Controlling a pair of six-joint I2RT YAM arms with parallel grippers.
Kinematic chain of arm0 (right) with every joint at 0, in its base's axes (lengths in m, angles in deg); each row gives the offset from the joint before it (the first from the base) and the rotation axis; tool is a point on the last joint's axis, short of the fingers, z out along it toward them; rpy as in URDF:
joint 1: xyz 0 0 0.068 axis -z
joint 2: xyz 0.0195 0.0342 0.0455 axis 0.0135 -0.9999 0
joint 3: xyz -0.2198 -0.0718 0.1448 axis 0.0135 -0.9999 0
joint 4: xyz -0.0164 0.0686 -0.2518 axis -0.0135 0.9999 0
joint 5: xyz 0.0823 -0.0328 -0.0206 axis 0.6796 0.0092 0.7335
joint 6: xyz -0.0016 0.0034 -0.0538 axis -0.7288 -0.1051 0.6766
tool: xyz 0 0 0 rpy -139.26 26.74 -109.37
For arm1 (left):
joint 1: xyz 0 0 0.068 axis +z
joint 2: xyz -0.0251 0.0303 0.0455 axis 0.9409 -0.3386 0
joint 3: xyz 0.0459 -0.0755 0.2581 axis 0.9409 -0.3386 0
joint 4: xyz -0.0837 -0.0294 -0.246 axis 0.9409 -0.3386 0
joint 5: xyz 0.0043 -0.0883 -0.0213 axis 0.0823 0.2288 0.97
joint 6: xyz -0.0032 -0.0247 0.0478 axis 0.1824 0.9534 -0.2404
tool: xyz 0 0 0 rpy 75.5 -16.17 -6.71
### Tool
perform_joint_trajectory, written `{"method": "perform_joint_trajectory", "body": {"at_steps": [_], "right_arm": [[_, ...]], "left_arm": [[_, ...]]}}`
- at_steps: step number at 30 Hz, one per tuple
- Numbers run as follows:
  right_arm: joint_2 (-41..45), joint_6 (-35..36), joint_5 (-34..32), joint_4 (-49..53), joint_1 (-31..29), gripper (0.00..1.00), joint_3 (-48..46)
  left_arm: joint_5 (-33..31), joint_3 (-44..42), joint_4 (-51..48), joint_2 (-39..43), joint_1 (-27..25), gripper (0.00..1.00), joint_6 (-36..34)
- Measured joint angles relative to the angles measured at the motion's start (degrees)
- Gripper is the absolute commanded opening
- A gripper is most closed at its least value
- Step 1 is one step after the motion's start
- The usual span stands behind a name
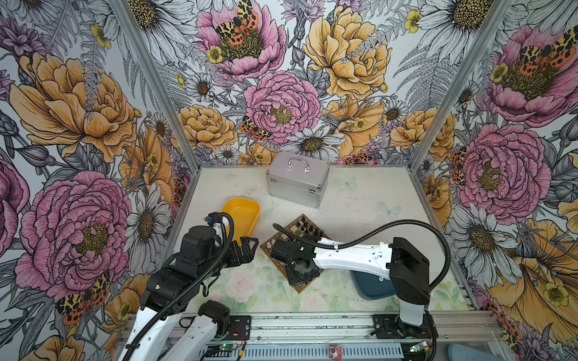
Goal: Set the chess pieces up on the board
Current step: 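Lower the white pawn onto its square and open the right gripper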
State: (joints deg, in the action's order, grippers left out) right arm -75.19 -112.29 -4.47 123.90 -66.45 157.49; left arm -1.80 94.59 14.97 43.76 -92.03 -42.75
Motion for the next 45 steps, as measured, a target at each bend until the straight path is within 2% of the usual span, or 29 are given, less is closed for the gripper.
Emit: {"method": "perform_joint_trajectory", "body": {"at_steps": [12,45], "right_arm": [[-1.18,-0.74,0.42,-2.82,0.00,0.07,-2.78],[-0.87,-0.52,1.22,-3.65,1.84,0.08,-3.15]], "left_arm": [[0.07,1.16,-1.20,-0.17,0.00,0.99,-0.98],[0.02,2.43,-1.75,-2.16,0.37,0.99,-1.40]]}}
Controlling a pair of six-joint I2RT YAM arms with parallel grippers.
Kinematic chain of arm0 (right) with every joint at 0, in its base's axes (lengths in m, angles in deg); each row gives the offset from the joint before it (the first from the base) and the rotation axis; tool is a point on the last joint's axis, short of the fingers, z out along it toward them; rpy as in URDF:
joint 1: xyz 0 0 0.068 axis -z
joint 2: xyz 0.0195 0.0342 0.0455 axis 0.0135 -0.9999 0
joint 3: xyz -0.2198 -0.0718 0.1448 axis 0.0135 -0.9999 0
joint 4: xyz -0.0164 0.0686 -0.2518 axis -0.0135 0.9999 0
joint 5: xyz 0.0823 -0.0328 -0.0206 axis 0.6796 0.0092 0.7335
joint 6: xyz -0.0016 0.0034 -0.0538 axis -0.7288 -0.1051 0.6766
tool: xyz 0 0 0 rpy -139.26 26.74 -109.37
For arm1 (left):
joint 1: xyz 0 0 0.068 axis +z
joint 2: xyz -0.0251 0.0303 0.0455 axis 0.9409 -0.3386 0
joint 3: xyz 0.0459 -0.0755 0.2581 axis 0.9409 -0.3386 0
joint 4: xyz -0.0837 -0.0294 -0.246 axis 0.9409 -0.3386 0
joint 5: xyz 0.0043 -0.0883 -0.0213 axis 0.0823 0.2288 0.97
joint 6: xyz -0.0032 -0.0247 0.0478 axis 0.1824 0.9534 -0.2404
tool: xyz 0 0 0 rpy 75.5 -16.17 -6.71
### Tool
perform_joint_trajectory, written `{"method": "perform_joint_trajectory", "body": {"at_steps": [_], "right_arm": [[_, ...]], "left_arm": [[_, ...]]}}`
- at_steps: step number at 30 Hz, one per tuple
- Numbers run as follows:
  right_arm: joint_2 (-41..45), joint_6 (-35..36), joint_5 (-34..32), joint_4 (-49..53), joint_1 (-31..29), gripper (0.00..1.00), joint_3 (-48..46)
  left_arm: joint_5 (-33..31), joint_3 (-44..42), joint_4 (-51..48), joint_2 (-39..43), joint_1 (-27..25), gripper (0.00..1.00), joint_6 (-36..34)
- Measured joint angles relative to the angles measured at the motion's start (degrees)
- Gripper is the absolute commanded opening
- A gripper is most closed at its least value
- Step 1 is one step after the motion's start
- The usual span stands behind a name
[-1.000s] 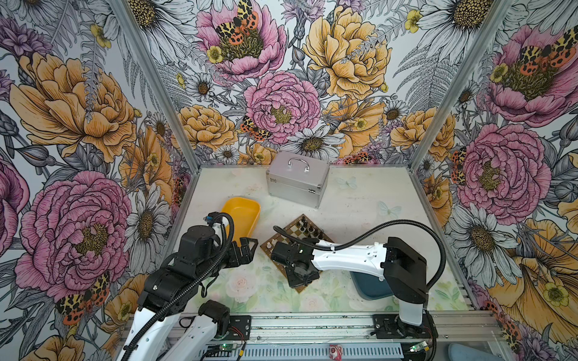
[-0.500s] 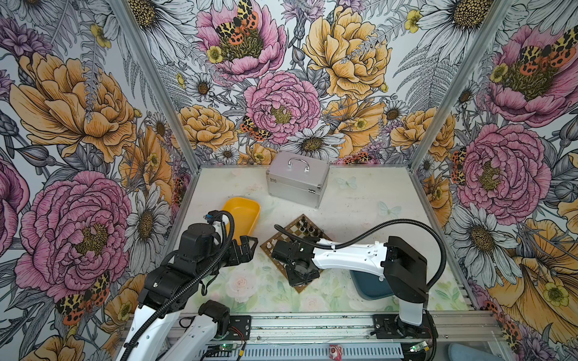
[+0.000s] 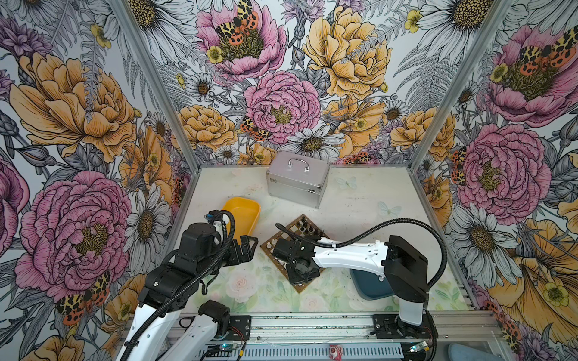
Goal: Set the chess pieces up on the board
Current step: 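Lower the white pawn onto its square and open the right gripper, then raise the right gripper and move it back over the teal tray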
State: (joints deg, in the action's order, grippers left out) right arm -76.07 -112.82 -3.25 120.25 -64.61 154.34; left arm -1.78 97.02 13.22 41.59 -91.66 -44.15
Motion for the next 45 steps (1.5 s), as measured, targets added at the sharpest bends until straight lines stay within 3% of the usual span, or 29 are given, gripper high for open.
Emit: {"method": "perform_joint_trajectory", "body": {"at_steps": [8,19,37,45], "right_arm": [[0.15,0.00,-0.17,-0.35,0.17,0.10,-0.31],[0.15,0.44,-1.38,-0.20,0.17,0.33,-1.44],[2.89,0.44,-1.99,-0.17,0.07,0.38,-1.44],[8.11,0.42,-3.45,0.96,0.22,0.40,-1.44]], "left_arm": [[0.00,0.31,-0.02,-0.55,0.00,0.99,-0.24],[0.00,0.33,-0.02,-0.44,0.00,0.99,-0.26],[0.02,0.66,0.00,0.83,0.33,0.99,-1.09],[0.04,1.33,0.04,0.92,0.35,0.99,-1.99]]}}
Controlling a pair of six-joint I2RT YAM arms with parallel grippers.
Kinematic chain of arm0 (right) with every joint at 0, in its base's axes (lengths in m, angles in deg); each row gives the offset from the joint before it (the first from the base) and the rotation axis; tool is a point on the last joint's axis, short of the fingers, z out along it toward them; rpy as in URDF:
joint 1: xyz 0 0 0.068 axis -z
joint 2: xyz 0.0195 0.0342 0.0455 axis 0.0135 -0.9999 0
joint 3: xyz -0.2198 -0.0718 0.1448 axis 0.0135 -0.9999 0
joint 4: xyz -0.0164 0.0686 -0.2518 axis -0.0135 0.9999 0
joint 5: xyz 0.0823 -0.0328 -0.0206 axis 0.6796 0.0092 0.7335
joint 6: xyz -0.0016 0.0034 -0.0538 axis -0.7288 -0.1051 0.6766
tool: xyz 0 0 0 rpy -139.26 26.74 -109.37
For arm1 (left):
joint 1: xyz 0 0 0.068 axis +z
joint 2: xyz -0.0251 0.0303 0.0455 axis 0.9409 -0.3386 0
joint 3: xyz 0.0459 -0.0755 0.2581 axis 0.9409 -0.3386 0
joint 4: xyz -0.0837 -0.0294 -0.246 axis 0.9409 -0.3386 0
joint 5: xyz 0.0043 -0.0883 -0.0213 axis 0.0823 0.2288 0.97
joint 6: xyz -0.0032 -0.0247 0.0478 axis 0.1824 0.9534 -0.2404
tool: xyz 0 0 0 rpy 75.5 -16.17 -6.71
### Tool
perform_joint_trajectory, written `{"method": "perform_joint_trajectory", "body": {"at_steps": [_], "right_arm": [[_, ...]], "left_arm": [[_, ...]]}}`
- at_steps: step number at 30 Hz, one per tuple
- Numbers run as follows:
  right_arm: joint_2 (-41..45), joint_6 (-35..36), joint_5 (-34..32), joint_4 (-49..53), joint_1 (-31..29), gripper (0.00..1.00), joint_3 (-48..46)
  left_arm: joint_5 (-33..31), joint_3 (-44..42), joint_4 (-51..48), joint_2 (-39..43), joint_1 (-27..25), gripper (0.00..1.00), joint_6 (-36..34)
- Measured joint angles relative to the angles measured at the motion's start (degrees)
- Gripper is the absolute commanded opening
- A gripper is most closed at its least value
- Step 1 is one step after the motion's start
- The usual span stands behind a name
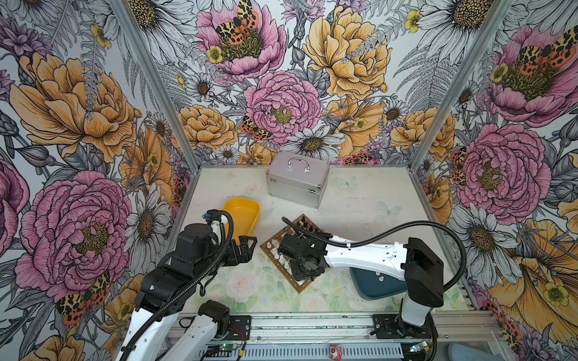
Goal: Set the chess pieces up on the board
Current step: 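Raise the right gripper and move it back over the teal tray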
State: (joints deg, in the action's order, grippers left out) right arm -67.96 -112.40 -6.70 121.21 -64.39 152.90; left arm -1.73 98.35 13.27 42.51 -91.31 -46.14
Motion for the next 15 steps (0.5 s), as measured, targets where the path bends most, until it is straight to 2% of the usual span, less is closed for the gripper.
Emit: {"method": "perform_joint_trajectory", "body": {"at_steps": [5,12,15], "right_arm": [[7.76,-0.26,-2.51,1.07,2.91,0.39,-3.82],[28.09,-3.15,-6.54,5.07,15.15,0.37,-22.21],[35.17,-4.13,-7.06,7.34,19.63,0.36,-28.15]], "left_arm": [[0.59,0.04,0.61,-0.46,0.02,0.99,0.04],[4.31,-1.99,7.04,-3.26,-0.22,0.99,1.75],[4.63,-3.19,10.64,-5.66,-2.75,0.99,3.63]]}}
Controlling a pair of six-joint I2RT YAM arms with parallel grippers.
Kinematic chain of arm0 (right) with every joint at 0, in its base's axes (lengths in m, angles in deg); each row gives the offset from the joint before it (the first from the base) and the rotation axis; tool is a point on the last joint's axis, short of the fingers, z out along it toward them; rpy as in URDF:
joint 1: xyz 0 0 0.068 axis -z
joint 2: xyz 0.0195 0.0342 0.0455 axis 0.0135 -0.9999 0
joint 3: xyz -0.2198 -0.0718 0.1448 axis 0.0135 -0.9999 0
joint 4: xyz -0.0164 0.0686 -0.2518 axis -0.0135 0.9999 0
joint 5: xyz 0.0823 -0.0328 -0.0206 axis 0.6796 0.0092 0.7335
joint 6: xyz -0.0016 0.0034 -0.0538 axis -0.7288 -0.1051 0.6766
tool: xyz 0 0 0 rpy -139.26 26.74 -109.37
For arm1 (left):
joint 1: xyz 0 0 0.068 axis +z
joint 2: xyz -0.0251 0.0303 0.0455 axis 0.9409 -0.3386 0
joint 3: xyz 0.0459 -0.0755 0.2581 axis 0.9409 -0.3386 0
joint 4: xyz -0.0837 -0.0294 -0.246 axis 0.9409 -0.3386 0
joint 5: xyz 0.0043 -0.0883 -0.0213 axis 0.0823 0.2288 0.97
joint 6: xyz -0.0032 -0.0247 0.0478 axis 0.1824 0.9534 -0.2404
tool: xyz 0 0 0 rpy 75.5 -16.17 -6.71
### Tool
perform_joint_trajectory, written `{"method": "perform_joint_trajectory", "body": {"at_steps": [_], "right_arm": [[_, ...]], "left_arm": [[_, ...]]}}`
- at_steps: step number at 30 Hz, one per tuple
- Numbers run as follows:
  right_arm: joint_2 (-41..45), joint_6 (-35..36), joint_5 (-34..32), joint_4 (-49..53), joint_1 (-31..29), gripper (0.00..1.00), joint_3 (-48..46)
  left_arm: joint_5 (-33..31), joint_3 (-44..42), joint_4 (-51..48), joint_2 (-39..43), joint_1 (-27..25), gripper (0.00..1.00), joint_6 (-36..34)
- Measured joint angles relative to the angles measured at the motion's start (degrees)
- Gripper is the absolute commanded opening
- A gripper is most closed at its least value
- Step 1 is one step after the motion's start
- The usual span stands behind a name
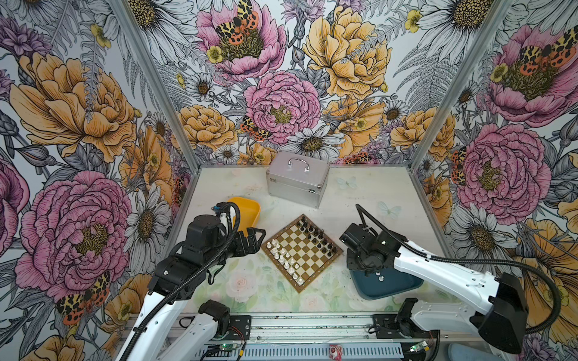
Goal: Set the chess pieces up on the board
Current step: 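Raise the right gripper and move it back over the teal tray, then lower the right gripper and grasp another white pawn in the teal tray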
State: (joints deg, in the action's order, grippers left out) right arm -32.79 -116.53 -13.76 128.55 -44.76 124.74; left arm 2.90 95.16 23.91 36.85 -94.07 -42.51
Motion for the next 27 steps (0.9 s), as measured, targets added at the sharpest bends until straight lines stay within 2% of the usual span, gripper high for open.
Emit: {"method": "perform_joint_trajectory", "body": {"at_steps": [2,7,11,15,21,27], "right_arm": [[2.54,-0.22,-0.15,0.94,2.49,0.35,-2.54],[3.56,-0.37,-0.52,1.88,6.64,0.33,-6.25],[3.61,0.20,-0.59,1.88,10.23,0.32,-8.35],[4.61,1.73,-0.63,1.81,14.91,0.33,-10.21],[7.02,5.29,0.57,0.98,22.53,0.34,-12.48],[5.77,7.74,2.99,-1.95,24.55,0.33,-13.46]], "left_arm": [[-0.22,-0.02,2.38,-2.34,-3.85,0.99,0.98],[-3.43,1.18,8.24,-11.56,-18.38,0.99,1.60],[-4.92,3.93,12.31,-20.50,-25.62,0.99,1.53],[-5.84,6.16,14.47,-25.88,-28.24,0.99,1.42],[-6.32,7.67,16.65,-28.52,-28.52,0.99,1.40],[-6.32,10.03,17.20,-31.89,-28.52,0.99,1.38]]}}
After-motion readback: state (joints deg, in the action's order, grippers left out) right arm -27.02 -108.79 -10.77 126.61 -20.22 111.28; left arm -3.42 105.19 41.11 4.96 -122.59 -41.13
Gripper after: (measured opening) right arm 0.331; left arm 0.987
